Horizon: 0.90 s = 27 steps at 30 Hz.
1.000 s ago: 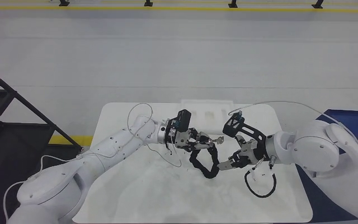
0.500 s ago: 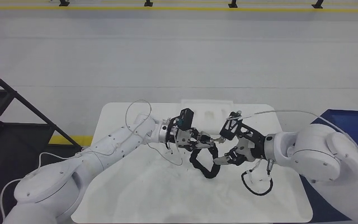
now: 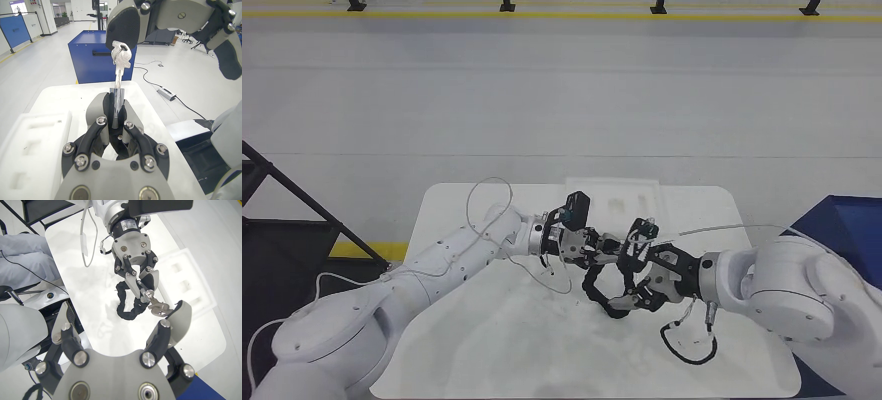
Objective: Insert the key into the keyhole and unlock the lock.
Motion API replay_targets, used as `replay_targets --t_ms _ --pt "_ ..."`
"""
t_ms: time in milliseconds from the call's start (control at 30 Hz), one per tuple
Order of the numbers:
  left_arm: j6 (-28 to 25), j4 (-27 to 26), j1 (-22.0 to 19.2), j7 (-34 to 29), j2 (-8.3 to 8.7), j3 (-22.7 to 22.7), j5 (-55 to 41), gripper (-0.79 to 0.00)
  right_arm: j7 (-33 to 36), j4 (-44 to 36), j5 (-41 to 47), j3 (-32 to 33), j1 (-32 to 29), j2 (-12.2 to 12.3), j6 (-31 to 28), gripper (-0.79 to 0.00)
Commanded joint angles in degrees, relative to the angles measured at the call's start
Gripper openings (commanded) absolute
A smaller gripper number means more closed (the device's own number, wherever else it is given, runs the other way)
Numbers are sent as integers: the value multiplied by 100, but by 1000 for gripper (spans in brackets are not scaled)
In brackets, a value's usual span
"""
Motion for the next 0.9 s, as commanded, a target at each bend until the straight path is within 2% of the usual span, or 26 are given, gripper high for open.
replay_targets --t_ms 0,333,567,867 --pt "0 -4 -13 -7 -14 0 41 -785 13 32 -19 -75 60 -36 25 0" --pt "0 -10 -99 64 -43 0 372 -785 348 211 85 -211 303 -159 199 0" --pt "0 -288 -156 249 67 0 753 -785 459 365 -241 -7 324 -117 -727 0" --pt "0 -583 -129 -162 295 0 655 -785 264 214 -1138 236 143 -40 -1695 0"
